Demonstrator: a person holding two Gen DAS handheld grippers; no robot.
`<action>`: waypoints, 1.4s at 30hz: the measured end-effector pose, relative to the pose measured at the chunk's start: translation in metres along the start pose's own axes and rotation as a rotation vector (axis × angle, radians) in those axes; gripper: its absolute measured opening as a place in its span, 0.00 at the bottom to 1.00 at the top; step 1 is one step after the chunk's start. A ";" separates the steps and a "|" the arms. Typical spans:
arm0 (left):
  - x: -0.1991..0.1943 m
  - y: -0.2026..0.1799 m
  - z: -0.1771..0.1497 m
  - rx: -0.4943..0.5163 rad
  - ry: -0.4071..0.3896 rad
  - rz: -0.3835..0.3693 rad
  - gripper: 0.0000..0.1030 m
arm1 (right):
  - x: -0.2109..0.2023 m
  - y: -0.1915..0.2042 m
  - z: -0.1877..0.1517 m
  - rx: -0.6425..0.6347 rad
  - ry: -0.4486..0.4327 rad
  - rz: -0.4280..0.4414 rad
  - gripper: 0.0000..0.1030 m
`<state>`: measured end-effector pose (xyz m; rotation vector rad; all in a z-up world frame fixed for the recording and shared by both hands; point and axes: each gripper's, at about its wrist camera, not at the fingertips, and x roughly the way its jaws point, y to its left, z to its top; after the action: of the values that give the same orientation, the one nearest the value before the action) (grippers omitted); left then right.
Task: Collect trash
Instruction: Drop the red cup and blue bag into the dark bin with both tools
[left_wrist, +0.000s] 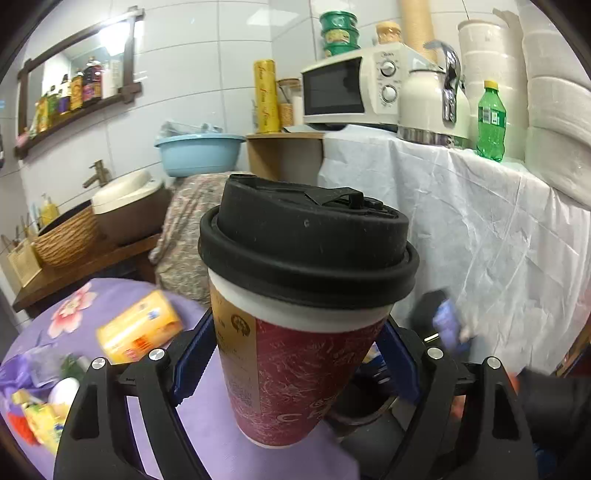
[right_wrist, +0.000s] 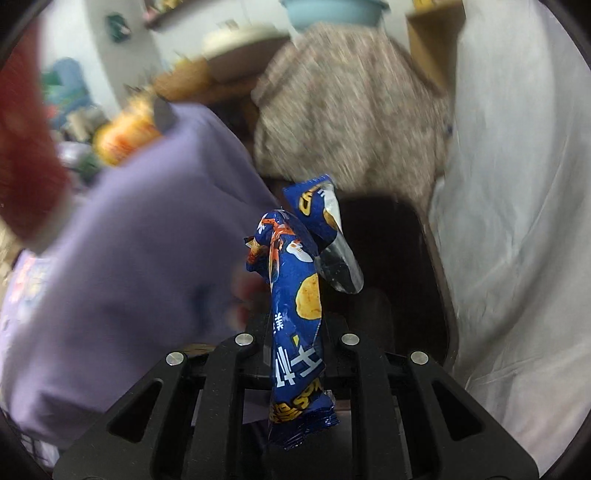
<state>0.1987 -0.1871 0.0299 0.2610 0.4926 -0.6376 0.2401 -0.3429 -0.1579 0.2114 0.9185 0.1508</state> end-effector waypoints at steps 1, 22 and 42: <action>0.008 -0.006 0.002 -0.001 0.007 -0.005 0.78 | 0.010 -0.004 -0.002 0.023 0.022 0.001 0.15; 0.148 -0.061 -0.027 -0.144 0.231 -0.026 0.78 | -0.027 -0.024 -0.051 0.062 -0.104 -0.218 0.70; 0.257 -0.086 -0.094 -0.168 0.658 0.033 0.86 | -0.105 -0.043 -0.107 0.124 -0.189 -0.231 0.72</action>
<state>0.2897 -0.3475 -0.1892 0.3178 1.1658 -0.4646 0.0931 -0.3952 -0.1503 0.2291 0.7581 -0.1383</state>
